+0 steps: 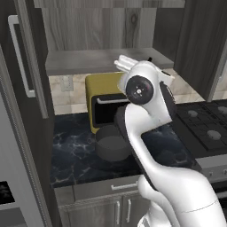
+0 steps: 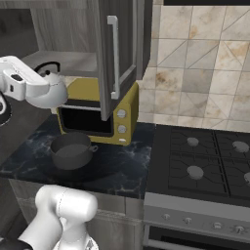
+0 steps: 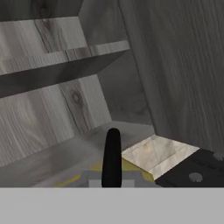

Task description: Pick the kettle from the cabinet and place it on a stove burner. Then pick the pot from the counter and place it on another stove burner. Finally, turn both burners on.

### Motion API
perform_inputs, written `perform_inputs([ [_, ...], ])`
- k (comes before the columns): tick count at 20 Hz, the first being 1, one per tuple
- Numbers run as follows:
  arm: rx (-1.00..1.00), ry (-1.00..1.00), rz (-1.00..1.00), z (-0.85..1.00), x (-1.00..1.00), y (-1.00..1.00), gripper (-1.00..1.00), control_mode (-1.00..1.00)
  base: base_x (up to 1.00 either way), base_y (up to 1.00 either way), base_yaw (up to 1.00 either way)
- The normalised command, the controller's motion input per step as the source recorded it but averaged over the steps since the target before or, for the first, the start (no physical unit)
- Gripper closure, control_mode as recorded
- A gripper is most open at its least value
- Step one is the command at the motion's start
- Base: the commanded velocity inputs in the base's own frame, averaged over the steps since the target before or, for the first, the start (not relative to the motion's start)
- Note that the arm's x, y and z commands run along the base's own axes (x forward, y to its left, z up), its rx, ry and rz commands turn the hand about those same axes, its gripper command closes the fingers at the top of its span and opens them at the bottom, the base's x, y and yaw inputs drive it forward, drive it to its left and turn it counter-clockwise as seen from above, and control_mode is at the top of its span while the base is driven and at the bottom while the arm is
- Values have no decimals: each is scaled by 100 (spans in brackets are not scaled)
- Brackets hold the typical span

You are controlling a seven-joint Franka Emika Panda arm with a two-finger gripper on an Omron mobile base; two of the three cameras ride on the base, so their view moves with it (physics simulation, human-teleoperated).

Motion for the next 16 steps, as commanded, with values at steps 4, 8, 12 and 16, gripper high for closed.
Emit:
perform_inputs([
  [4, 1, 1, 0, -19, -43, -1, 100, -100, 0, 0, 0],
  [8, 0, 2, 0, -21, -42, 0, 100, -100, 0, 0, 0],
  [12, 0, 3, 0, -24, -41, 0, 100, -100, 0, 0, 0],
  [16, 0, 3, 0, -25, -44, 0, 100, -100, 0, 0, 0],
])
